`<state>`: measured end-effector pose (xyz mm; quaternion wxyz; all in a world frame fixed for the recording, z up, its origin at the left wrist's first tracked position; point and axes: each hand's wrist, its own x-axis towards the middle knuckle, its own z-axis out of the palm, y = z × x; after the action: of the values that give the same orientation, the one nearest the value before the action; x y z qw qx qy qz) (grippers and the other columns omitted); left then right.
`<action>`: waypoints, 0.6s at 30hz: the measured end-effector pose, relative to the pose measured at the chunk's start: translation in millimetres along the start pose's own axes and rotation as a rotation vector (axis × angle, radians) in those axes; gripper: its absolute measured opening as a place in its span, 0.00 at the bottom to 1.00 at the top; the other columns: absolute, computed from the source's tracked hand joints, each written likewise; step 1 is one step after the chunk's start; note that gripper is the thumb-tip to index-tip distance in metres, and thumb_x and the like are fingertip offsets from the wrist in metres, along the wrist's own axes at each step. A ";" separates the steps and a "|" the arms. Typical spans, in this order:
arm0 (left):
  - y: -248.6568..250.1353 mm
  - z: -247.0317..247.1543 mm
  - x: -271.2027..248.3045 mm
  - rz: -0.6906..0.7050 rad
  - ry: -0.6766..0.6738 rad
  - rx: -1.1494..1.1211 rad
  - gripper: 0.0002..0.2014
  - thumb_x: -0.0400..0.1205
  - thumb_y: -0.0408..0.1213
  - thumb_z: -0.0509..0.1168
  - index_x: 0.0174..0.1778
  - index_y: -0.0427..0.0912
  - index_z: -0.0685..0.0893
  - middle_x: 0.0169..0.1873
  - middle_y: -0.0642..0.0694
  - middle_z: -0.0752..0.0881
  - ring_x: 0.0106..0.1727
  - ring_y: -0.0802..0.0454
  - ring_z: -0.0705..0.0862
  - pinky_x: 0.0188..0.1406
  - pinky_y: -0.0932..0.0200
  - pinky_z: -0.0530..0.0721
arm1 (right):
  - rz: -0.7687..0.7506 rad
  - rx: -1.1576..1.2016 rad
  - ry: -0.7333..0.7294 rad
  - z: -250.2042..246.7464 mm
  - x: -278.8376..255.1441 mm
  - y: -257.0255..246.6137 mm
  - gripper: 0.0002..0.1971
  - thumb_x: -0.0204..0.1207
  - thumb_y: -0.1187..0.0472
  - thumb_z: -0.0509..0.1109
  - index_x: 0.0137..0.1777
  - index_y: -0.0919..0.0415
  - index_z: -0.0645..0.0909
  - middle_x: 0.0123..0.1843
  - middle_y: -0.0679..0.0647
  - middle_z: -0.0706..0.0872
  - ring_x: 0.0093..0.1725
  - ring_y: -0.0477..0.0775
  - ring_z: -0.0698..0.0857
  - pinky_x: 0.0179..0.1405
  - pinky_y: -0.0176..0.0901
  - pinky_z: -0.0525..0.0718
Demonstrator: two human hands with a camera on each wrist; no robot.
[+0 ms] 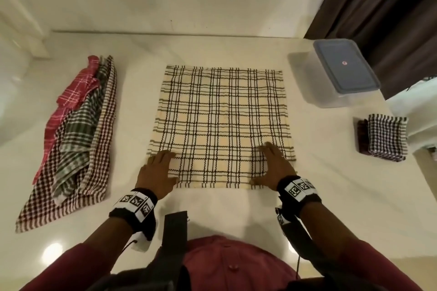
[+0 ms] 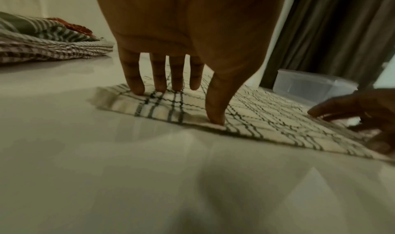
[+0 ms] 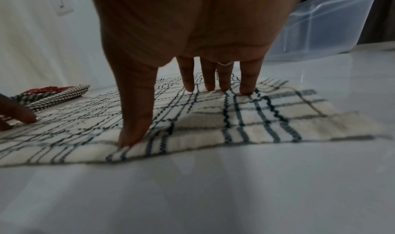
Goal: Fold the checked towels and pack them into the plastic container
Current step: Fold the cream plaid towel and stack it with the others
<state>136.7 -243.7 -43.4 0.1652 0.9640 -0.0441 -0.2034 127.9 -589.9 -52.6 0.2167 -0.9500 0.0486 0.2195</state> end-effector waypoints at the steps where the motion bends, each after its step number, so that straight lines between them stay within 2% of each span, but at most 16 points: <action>1: -0.5 -0.2 -1.4 -0.026 -0.027 0.005 0.37 0.72 0.49 0.74 0.76 0.49 0.67 0.78 0.49 0.65 0.75 0.43 0.66 0.65 0.43 0.74 | -0.002 -0.002 -0.009 1.0 0.2 1.0 0.59 0.55 0.40 0.84 0.83 0.51 0.54 0.86 0.49 0.47 0.85 0.54 0.48 0.81 0.57 0.61; 2: -0.8 -0.2 -3.2 -0.029 -0.050 0.016 0.41 0.71 0.52 0.74 0.77 0.50 0.64 0.78 0.49 0.63 0.76 0.44 0.64 0.67 0.43 0.73 | 0.001 -0.007 -0.020 1.2 0.1 2.9 0.61 0.55 0.40 0.84 0.84 0.50 0.52 0.86 0.48 0.44 0.85 0.53 0.45 0.81 0.59 0.59; 4: -1.4 -0.3 -7.3 -0.038 -0.093 0.048 0.42 0.68 0.58 0.74 0.76 0.52 0.65 0.77 0.51 0.63 0.75 0.46 0.64 0.67 0.45 0.76 | 0.009 -0.035 -0.063 -0.9 -0.1 6.1 0.62 0.55 0.41 0.84 0.84 0.49 0.49 0.86 0.48 0.41 0.85 0.53 0.42 0.82 0.59 0.56; 7: 4.1 -3.2 -11.9 -0.066 -0.112 -0.020 0.33 0.69 0.61 0.72 0.68 0.54 0.74 0.70 0.54 0.70 0.71 0.50 0.69 0.61 0.50 0.78 | 0.017 -0.062 -0.111 -7.5 -1.1 2.1 0.61 0.56 0.41 0.84 0.84 0.48 0.49 0.86 0.49 0.41 0.85 0.55 0.42 0.82 0.61 0.55; 10: 11.1 -26.3 3.2 -0.056 -0.046 -0.071 0.26 0.71 0.62 0.70 0.63 0.57 0.77 0.65 0.55 0.76 0.69 0.50 0.73 0.62 0.50 0.74 | -0.006 -0.056 -0.076 -25.8 13.8 -26.0 0.59 0.57 0.40 0.82 0.84 0.45 0.49 0.86 0.51 0.43 0.85 0.56 0.42 0.82 0.63 0.52; 12: 13.4 -47.9 30.4 -0.021 0.035 0.003 0.22 0.72 0.62 0.69 0.59 0.58 0.80 0.64 0.53 0.79 0.67 0.49 0.76 0.64 0.48 0.70 | -0.084 -0.079 -0.054 -43.7 35.3 -57.4 0.61 0.57 0.39 0.82 0.84 0.45 0.47 0.86 0.52 0.41 0.85 0.57 0.40 0.82 0.61 0.48; 14: 13.9 -69.5 64.9 -0.026 0.063 -0.001 0.21 0.74 0.60 0.69 0.60 0.57 0.81 0.66 0.51 0.79 0.68 0.49 0.76 0.67 0.48 0.67 | -0.189 -0.112 -0.067 -57.4 65.1 -91.8 0.65 0.55 0.38 0.83 0.84 0.45 0.41 0.86 0.54 0.38 0.84 0.58 0.37 0.83 0.62 0.46; 16: 9.9 -84.2 105.4 -0.037 0.038 -0.045 0.27 0.74 0.56 0.71 0.68 0.52 0.77 0.71 0.47 0.75 0.72 0.46 0.72 0.70 0.49 0.67 | -0.259 -0.164 -0.131 -64.6 99.5 -124.9 0.72 0.51 0.37 0.84 0.83 0.46 0.33 0.85 0.55 0.33 0.83 0.59 0.33 0.82 0.63 0.42; 18: 3.9 -97.1 148.0 -0.029 -0.038 0.017 0.42 0.71 0.54 0.75 0.78 0.45 0.65 0.78 0.41 0.65 0.77 0.43 0.66 0.75 0.49 0.67 | -0.310 -0.260 -0.216 -64.5 136.1 -155.6 0.76 0.49 0.36 0.85 0.82 0.50 0.28 0.83 0.57 0.28 0.82 0.62 0.30 0.81 0.64 0.36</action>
<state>311.3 -240.8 -14.2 0.1532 0.9619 -0.0348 -0.2236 304.9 -477.2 0.7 0.1276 -0.9369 -0.1504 0.2886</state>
